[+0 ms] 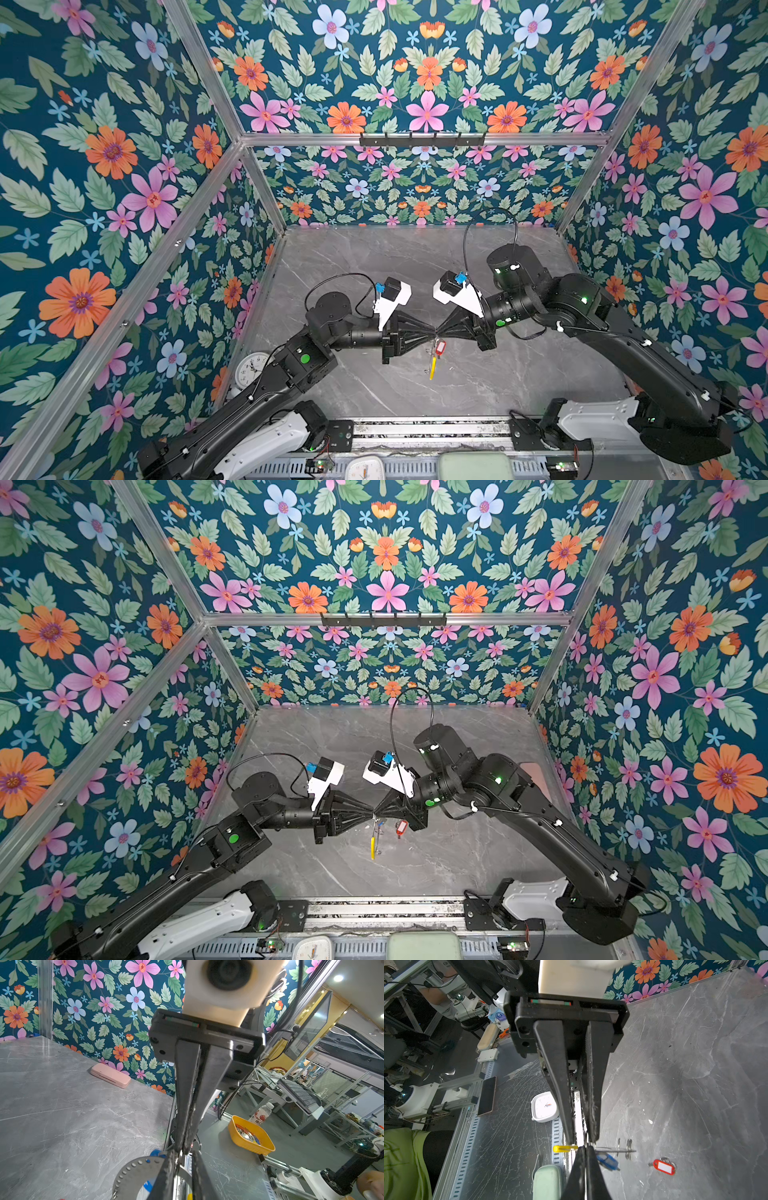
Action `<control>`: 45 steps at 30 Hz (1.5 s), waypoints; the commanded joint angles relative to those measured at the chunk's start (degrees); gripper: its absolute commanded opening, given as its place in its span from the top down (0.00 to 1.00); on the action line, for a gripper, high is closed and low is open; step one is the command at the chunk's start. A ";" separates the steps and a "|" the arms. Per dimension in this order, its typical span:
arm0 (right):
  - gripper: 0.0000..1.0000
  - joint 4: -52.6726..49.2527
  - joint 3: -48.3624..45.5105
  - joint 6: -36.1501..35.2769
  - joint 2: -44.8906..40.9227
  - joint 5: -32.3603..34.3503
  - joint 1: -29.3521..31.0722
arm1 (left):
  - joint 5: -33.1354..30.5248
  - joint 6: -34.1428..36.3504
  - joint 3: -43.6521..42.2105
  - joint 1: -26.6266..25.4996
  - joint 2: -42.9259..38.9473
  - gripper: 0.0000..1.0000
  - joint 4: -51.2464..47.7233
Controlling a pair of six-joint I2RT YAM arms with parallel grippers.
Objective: Remove the keys from the keyring
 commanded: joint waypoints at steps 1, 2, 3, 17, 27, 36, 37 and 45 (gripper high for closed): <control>1.00 1.13 -0.05 -0.18 -0.06 0.29 0.14 | 0.97 0.42 0.07 -0.03 0.00 0.84 0.51; 1.00 1.29 -0.05 -0.12 -0.07 0.30 0.19 | 1.04 0.41 0.04 -0.03 -0.09 0.85 0.71; 1.00 1.47 -0.14 -0.08 -0.12 0.34 0.17 | 1.10 0.33 -0.03 -0.03 -0.10 0.85 0.94; 1.00 5.25 -1.68 1.50 -0.69 0.20 0.10 | 1.47 0.45 -0.66 -0.03 0.25 1.00 3.10; 0.53 23.57 -13.40 8.04 -10.13 7.04 0.12 | -3.73 2.25 -2.17 -0.03 -3.34 1.00 5.72; 0.46 45.86 -32.94 13.89 -19.55 4.06 0.14 | -5.56 1.08 -4.21 -0.04 -5.72 1.00 10.13; 0.46 46.52 -33.64 14.14 -19.47 3.61 0.12 | -5.36 0.94 -4.24 -0.05 -5.64 1.00 10.31; 0.43 48.28 -35.47 14.23 -18.38 1.72 0.12 | -3.54 -0.97 -5.02 -0.02 -5.19 1.00 12.69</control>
